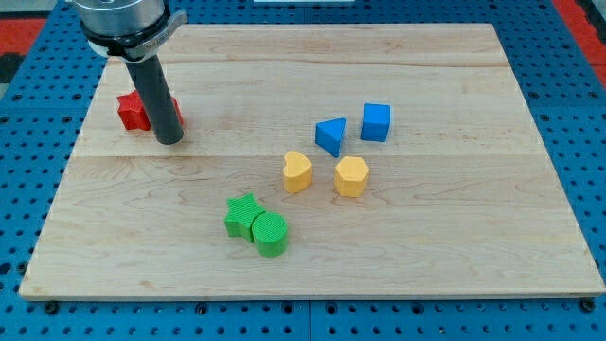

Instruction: Push the red star and red circle slightly to the right

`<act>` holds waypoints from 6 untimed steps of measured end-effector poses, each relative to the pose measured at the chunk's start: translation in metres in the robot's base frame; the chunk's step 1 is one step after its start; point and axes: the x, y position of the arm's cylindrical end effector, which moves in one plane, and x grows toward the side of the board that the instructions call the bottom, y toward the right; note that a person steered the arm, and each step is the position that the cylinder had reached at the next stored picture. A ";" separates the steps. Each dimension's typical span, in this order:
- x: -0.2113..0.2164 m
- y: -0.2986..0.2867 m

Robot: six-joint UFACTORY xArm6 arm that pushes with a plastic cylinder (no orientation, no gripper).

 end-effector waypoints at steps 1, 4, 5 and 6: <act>0.000 0.001; 0.009 -0.024; 0.009 -0.070; 0.001 -0.098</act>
